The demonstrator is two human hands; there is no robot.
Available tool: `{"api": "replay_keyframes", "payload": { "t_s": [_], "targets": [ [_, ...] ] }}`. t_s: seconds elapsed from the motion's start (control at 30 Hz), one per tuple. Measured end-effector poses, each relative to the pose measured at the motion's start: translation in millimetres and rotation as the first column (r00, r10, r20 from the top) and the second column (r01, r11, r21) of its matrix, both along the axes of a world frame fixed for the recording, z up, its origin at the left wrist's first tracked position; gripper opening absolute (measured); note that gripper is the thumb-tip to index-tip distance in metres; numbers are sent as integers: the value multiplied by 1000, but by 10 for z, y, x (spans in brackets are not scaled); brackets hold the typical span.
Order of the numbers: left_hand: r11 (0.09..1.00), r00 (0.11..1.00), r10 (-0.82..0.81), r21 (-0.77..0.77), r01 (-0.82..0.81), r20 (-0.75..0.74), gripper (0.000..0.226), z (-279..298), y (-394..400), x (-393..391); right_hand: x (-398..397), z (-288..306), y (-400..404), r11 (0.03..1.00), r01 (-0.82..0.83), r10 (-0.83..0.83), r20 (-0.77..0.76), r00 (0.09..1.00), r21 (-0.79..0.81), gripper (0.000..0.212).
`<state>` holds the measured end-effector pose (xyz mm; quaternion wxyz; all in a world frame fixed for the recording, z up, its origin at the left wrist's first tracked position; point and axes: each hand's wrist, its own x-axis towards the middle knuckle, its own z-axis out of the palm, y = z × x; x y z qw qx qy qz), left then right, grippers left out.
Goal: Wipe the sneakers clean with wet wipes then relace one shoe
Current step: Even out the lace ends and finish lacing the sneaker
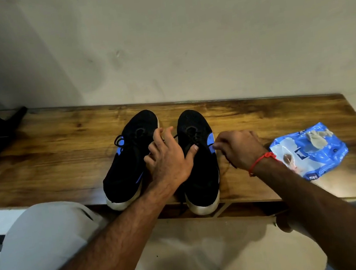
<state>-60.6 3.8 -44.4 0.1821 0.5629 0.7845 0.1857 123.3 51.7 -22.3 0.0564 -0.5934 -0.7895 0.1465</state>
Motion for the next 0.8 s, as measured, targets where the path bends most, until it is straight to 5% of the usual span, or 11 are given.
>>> {"api": "replay_keyframes", "payload": {
  "t_s": [0.17,0.3,0.37,0.47,0.57,0.67,0.8],
  "targets": [
    [999,1000,-12,-47,12,13,90,3,-1,-32,463,133,297,900,435,-429,222,875,24,22],
    [998,999,-13,-67,16,38,99,7,0,-30,133,96,68,1000,-13,13,122,992,-2,50],
    [997,1000,-12,-79,15,28,97,19,-10,-12,-90,99,-74,981,-193,196,159,968,-33,38],
    [992,1000,-19,-120,21,16,92,46,-16,9,-36,86,-3,1000,-26,27,299,954,-6,25],
    [981,997,-75,-179,77,18,85,58,-18,22,164,122,148,963,259,-230,261,938,-81,26],
    [954,982,-145,-247,172,125,74,50,21,-41,87,94,97,991,101,-75,264,962,-86,29],
    [934,914,-82,-290,210,397,80,200,77,-177,-28,134,14,983,-137,142,28,990,-119,38]
  ]
}}
